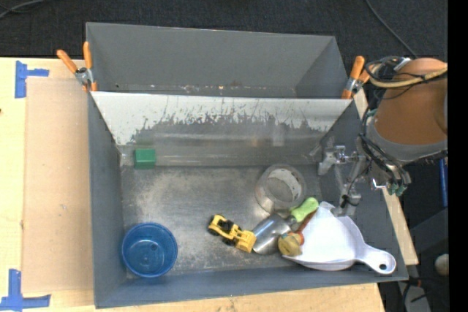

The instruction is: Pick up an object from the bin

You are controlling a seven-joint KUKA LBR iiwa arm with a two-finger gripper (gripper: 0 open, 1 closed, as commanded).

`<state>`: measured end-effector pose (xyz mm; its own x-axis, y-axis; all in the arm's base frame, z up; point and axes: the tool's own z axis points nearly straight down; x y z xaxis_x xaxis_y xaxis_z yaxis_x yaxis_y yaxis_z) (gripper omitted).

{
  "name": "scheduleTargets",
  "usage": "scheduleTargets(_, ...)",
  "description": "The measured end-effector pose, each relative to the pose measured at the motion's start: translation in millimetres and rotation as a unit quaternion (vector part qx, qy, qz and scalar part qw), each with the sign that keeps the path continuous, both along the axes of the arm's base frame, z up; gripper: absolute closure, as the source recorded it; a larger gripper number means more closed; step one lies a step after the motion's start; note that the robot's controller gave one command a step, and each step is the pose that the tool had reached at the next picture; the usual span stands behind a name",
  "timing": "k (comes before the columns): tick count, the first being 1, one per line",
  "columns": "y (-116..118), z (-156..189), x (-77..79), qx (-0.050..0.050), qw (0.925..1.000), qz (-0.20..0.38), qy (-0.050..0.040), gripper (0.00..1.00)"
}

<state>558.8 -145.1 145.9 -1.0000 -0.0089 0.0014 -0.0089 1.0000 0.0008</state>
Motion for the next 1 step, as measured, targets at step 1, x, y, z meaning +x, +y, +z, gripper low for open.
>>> scheduleTargets(1, 0.0, 0.0, 0.0, 0.0, 1.0, 0.0, 0.0, 0.0)
